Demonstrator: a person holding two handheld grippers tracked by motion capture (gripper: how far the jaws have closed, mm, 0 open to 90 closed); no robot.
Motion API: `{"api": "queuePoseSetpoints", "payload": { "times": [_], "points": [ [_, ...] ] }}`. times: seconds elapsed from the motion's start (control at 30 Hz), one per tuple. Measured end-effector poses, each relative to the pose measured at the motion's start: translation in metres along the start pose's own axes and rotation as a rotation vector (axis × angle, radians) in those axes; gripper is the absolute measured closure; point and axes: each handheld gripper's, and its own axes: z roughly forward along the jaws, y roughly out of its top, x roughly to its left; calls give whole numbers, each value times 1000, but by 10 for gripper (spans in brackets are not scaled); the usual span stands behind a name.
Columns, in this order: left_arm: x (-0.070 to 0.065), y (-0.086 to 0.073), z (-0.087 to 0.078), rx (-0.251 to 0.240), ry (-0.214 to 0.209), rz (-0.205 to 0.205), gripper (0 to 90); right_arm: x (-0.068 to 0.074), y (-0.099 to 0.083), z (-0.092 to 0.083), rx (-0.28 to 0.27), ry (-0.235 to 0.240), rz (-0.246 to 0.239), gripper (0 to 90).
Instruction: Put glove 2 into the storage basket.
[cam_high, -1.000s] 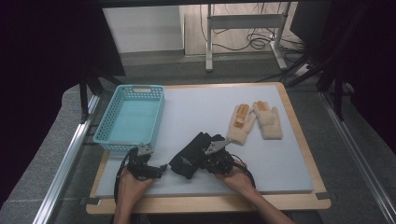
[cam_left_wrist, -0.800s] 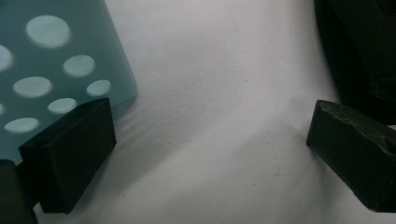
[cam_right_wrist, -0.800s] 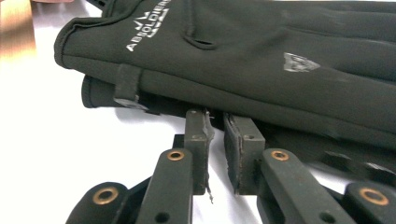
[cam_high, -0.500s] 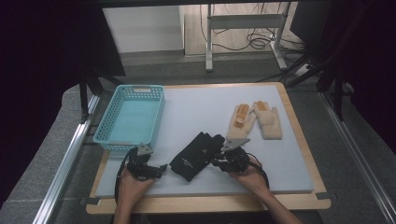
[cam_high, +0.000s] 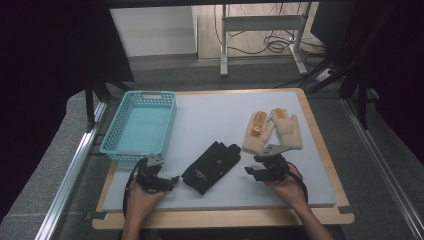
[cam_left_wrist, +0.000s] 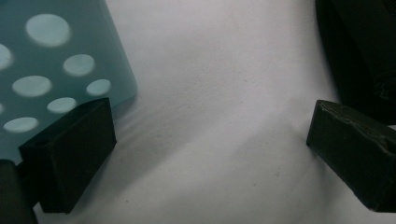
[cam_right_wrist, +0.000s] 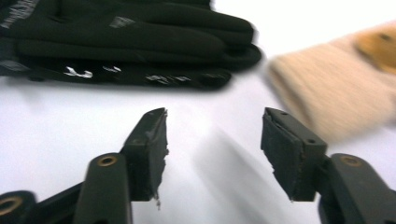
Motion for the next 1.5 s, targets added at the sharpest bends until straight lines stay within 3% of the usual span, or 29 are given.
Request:
{"api": "queuePoseSetpoints", "payload": {
  "times": [0.33, 0.53, 0.63, 0.7, 1.23, 1.37, 1.5],
  "points": [
    [0, 0, 0, 0, 0, -1, 16, -31, -22, -19, 15, -115, 69, 266],
    [0, 0, 0, 0, 0, -1, 16, -40, -32, -20, 53, -164, 69, 216],
    [0, 0, 0, 0, 0, -1, 16, -44, -37, -18, 65, -166, 80, 189],
    [0, 0, 0, 0, 1, -1, 17, -46, -40, -18, 44, -157, 95, 179],
    [-1, -1, -2, -13, 5, -10, 45, -45, -41, -17, 38, -165, 92, 164],
    [-2, 0, -4, -16, -23, -25, 42, -45, -41, -17, 38, -165, 93, 165],
    [-8, 6, -8, -21, -38, -9, 37, -45, -41, -17, 37, -164, 93, 164]
  ]
}}
